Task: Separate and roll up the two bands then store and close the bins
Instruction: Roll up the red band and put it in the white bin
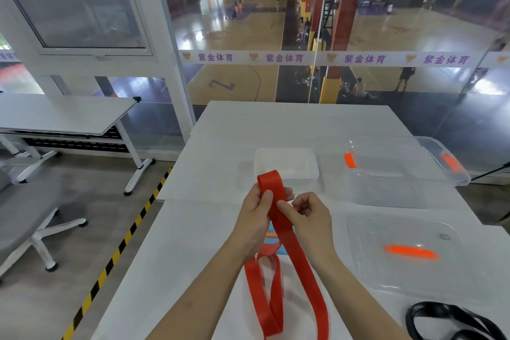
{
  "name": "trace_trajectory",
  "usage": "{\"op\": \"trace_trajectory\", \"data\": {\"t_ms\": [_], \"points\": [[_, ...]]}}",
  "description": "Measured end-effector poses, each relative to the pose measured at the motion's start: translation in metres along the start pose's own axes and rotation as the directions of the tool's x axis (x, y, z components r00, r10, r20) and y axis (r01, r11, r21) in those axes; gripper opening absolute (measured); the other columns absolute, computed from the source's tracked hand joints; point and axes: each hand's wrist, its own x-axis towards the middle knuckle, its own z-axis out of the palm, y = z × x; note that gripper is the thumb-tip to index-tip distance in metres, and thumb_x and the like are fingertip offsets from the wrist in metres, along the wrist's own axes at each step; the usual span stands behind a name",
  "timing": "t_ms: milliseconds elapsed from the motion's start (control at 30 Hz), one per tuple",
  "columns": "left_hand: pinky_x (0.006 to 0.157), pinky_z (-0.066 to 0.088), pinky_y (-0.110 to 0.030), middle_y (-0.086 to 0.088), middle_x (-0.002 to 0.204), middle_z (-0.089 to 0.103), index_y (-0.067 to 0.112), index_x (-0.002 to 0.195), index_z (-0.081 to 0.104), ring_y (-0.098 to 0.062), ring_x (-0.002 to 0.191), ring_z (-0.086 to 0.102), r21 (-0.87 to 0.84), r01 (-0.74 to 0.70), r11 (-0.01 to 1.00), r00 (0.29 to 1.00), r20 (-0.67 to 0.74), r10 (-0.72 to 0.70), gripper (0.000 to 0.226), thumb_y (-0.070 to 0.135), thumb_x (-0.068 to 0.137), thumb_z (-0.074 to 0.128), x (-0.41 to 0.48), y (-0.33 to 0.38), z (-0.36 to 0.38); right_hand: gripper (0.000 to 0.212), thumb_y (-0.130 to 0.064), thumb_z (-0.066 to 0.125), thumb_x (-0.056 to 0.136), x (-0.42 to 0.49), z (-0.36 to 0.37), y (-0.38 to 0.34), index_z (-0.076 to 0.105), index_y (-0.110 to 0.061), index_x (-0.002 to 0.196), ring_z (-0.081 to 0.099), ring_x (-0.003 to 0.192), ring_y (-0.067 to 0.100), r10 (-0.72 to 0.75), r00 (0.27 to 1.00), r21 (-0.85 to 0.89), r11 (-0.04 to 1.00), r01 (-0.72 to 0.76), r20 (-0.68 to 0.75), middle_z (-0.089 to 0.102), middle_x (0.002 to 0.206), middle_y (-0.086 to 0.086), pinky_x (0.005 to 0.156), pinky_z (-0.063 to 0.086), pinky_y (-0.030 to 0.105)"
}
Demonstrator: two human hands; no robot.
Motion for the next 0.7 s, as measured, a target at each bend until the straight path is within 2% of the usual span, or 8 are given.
{"op": "trace_trajectory", "data": {"t_ms": [33,100,233,300,433,567,600,700], "points": [[0.1,0.055,-0.039,-0.01,0.117,0.073,0.01,0.126,0.06,-0.027,0.116,0.069,-0.007,-0.002,1.0,1.0,-0.007,0.002,0.032,0.015,0.112,0.031,0.001,0.0,-0.001,0.029,-0.03,0.086,0.084,-0.001,0.0,0.001,0.061,-0.017,0.081,0.062,0.069,0.012,-0.016,1.0,-0.02,1.0,0.016,-0.004,0.066,0.076,0.003,0.066,0.054,0.024],[0.103,0.053,-0.045,-0.012,0.115,0.073,0.014,0.121,0.063,-0.03,0.114,0.069,-0.03,-0.006,1.0,1.0,-0.011,0.006,0.033,0.017,0.112,0.031,0.001,0.0,-0.002,0.023,-0.031,0.084,0.087,-0.002,0.0,0.004,0.064,-0.02,0.088,0.066,0.076,0.005,-0.015,0.999,-0.032,0.999,0.016,0.03,0.07,0.087,0.0,0.068,0.054,0.018],[0.103,0.053,-0.047,-0.011,0.108,0.073,0.023,0.112,0.069,-0.03,0.107,0.07,-0.087,-0.007,0.996,1.0,0.009,0.007,0.036,0.02,0.112,0.034,0.004,0.007,-0.004,0.022,-0.046,0.066,0.099,0.0,-0.002,0.013,0.066,-0.037,0.119,0.068,0.112,0.004,0.001,0.972,-0.158,0.987,0.037,0.233,0.073,0.116,-0.018,0.1,0.054,0.03],[0.1,0.053,-0.048,-0.012,0.103,0.072,0.018,0.116,0.066,-0.029,0.101,0.069,-0.153,-0.009,0.988,0.999,0.052,0.017,0.033,0.02,0.112,0.033,0.008,0.013,-0.006,0.019,-0.046,0.059,0.103,-0.002,-0.004,0.01,0.067,-0.037,0.118,0.072,0.107,0.006,0.026,0.947,-0.186,0.982,0.036,0.321,0.076,0.111,-0.015,0.1,0.057,0.035],[0.089,0.054,-0.042,-0.012,0.098,0.067,0.007,0.134,0.054,-0.026,0.092,0.066,-0.227,-0.004,0.974,0.995,0.092,0.025,0.034,0.022,0.111,0.034,0.017,0.033,-0.01,0.019,-0.04,0.058,0.105,-0.002,-0.007,-0.006,0.064,-0.022,0.101,0.071,0.083,0.007,0.016,0.927,-0.175,0.983,0.054,0.374,0.075,0.095,0.0,0.084,0.061,0.047],[0.089,0.049,-0.038,-0.008,0.09,0.064,0.01,0.13,0.055,-0.02,0.082,0.062,-0.315,-0.031,0.949,0.997,0.059,0.052,0.032,0.023,0.112,0.032,0.028,0.067,-0.016,0.028,-0.035,0.057,0.107,-0.002,-0.007,-0.025,0.057,-0.007,0.111,0.076,0.101,0.029,0.015,0.88,-0.118,0.992,0.047,0.475,0.082,0.104,-0.008,0.089,0.059,0.055],[0.089,0.048,-0.038,-0.007,0.089,0.064,0.011,0.128,0.056,-0.019,0.082,0.061,-0.325,-0.04,0.945,0.996,0.057,0.062,0.032,0.023,0.112,0.032,0.031,0.075,-0.017,0.028,-0.034,0.057,0.107,-0.002,-0.006,-0.027,0.056,-0.006,0.112,0.077,0.102,0.03,0.018,0.871,-0.107,0.993,0.04,0.492,0.083,0.104,-0.006,0.092,0.058,0.056],[0.093,0.047,-0.039,-0.006,0.092,0.065,0.013,0.13,0.055,-0.019,0.085,0.062,-0.286,-0.058,0.956,0.991,0.103,0.09,0.032,0.024,0.112,0.031,0.034,0.093,-0.02,0.027,-0.03,0.059,0.106,-0.004,-0.005,-0.035,0.055,-0.005,0.112,0.078,0.101,0.015,-0.004,0.859,-0.088,0.995,0.056,0.512,0.083,0.104,-0.007,0.096,0.06,0.051]]}}
